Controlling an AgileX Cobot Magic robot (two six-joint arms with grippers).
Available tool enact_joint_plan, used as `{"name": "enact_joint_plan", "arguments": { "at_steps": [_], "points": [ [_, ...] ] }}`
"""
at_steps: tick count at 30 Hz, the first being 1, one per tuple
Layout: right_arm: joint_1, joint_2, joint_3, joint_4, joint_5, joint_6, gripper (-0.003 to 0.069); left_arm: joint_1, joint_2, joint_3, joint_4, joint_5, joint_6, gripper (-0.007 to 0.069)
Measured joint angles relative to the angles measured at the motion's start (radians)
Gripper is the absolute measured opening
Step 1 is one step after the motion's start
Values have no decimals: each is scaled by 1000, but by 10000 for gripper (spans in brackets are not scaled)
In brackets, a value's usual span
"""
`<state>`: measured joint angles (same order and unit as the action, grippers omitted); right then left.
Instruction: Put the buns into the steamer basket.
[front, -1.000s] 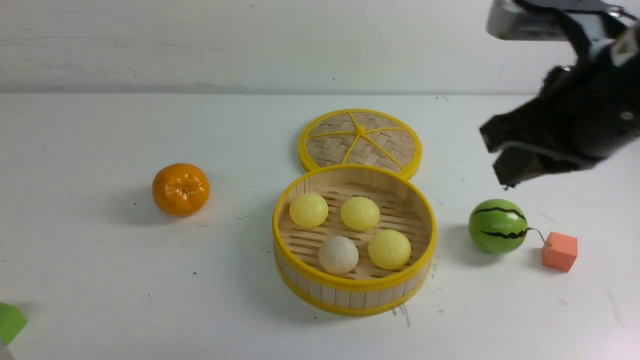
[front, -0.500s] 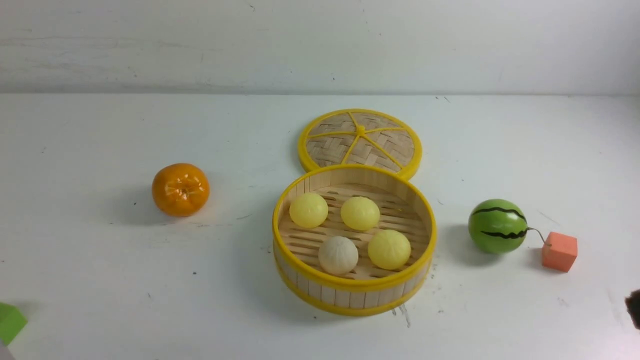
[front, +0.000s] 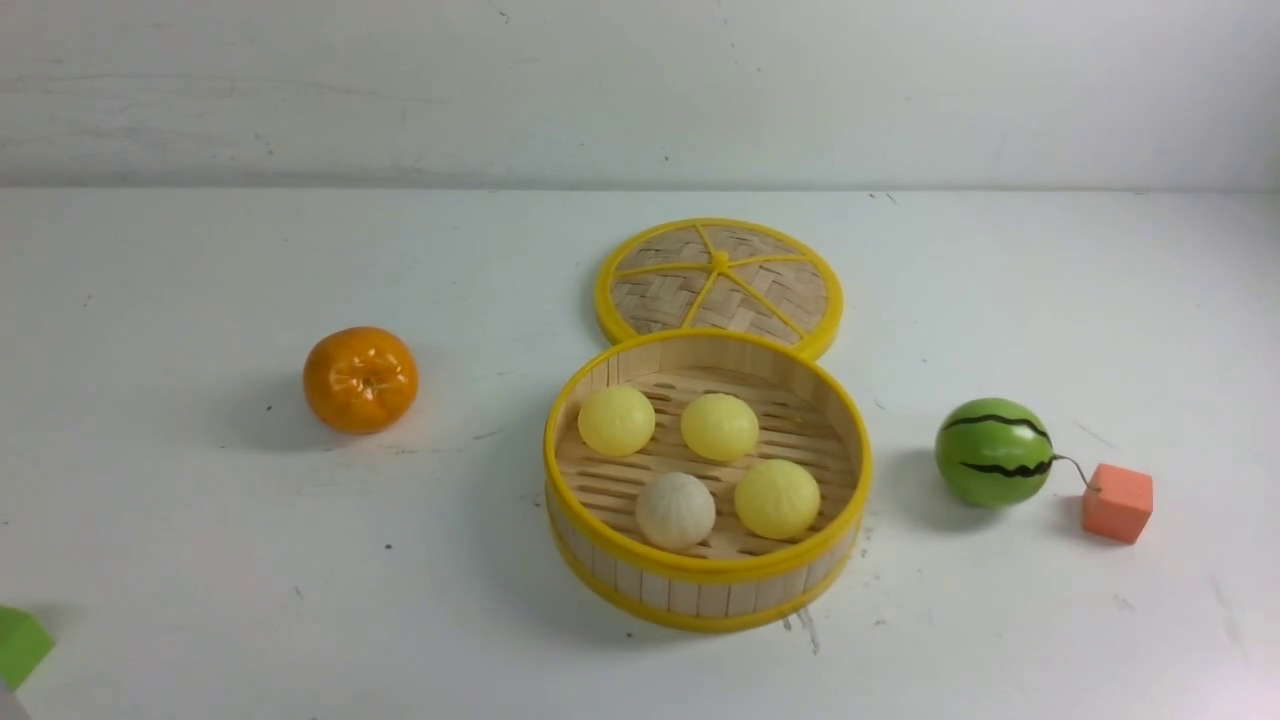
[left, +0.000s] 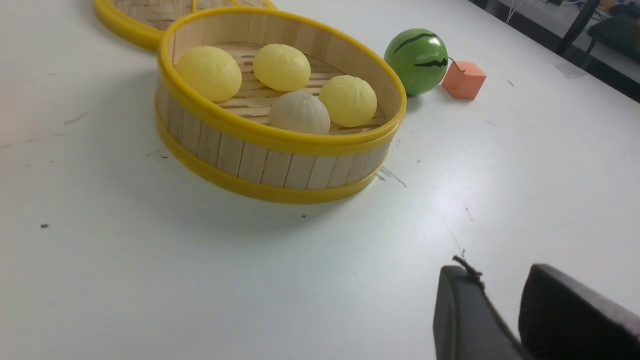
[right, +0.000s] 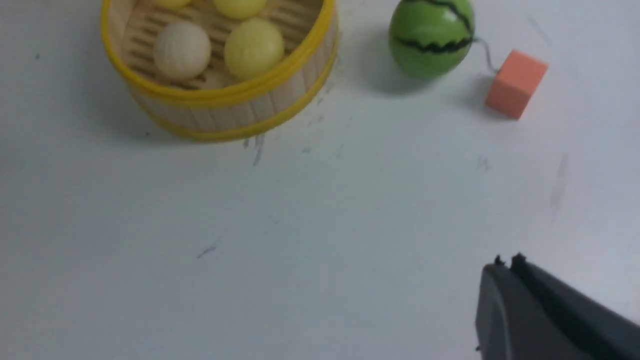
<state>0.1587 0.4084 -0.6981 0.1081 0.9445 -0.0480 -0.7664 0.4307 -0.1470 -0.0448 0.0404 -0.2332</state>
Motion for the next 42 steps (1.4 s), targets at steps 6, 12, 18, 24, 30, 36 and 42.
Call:
{"name": "enact_joint_plan", "arguments": {
  "at_steps": [6,12,18,24,30,36,42],
  "points": [
    [-84,-308,430,-21,-391,-97,-8,0,0,0,0,0,0,176],
    [-127,-418,682,-21,-558,-75,-6,0,0,0,0,0,0,179],
    [-137,-419,717,-19,-560,20,-3,0,-1,0,0,0,0,184],
    [-138,-419,717,-1,-556,48,-1,0,-1,0,0,0,0,191],
    [-138,-419,717,17,-555,48,3,0,-1,0,0,0,0,200],
    [-138,-419,717,17,-555,48,8,0,-1,0,0,0,0,204],
    [-138,-419,717,19,-555,48,15,0,-1,0,0,0,0,206]
  ]
}}
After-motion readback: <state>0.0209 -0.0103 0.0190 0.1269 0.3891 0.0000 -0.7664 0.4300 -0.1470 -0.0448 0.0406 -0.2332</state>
